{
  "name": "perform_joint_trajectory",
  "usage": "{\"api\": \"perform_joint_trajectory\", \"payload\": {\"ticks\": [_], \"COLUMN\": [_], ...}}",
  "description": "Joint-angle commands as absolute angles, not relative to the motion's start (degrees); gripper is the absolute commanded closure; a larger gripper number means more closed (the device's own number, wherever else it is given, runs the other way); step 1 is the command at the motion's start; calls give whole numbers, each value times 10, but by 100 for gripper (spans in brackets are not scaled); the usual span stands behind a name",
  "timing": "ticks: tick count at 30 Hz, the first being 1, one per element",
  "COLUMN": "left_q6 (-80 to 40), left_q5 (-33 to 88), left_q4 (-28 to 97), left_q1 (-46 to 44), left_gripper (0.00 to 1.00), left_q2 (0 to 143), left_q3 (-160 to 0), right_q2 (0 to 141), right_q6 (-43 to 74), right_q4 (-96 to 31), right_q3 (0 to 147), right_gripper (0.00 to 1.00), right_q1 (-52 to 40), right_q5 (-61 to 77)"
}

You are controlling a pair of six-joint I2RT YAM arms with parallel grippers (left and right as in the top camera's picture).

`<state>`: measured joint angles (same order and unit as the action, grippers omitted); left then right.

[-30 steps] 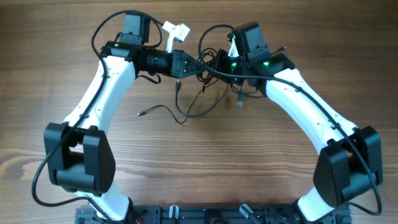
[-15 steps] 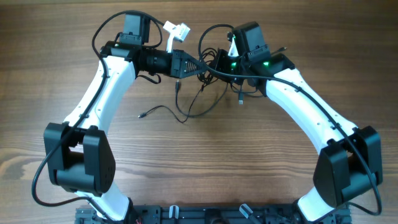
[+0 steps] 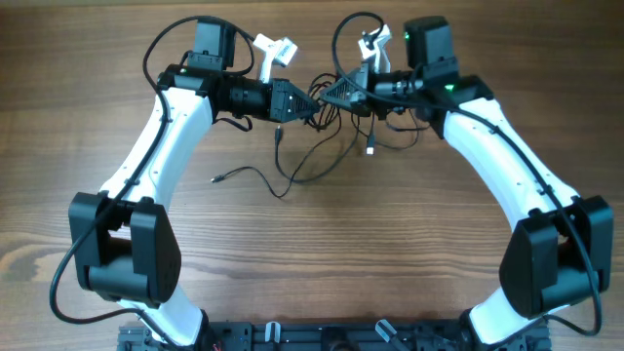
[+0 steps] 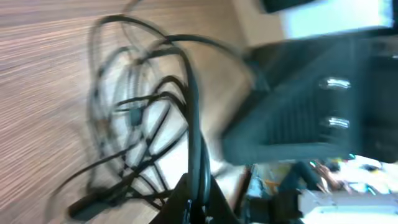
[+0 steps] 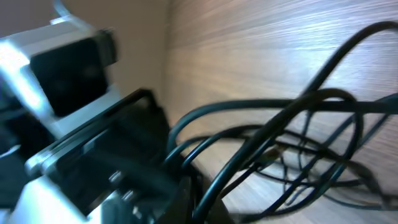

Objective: Untangle cables

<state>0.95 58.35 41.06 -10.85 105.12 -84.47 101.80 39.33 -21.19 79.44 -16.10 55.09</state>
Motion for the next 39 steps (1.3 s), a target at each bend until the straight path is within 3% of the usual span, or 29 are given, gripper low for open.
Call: {"api": "perform_joint_trajectory", "payload": {"ticks": [1, 16, 25, 39], "left_q6": [-54, -64, -64, -63], "left_q5": [438, 378, 378, 379], "left_q4": [410, 413, 413, 413], "left_q1": [-100, -65, -65, -65], "left_gripper": [96, 96, 96, 96], "left_q2": [1058, 1058, 1058, 1058], "left_q3": [-843, -843, -843, -843], "right_q2": [1014, 976, 976, 976], "right_q6": [372, 286, 255, 256], "right_q4": [-213, -269, -447, -468], "right_q3": [801, 801, 801, 801], "right_gripper": [96, 96, 96, 96], "right_q1": [-139, -117, -125, -256], "right_q5": [638, 620, 398, 172]}}
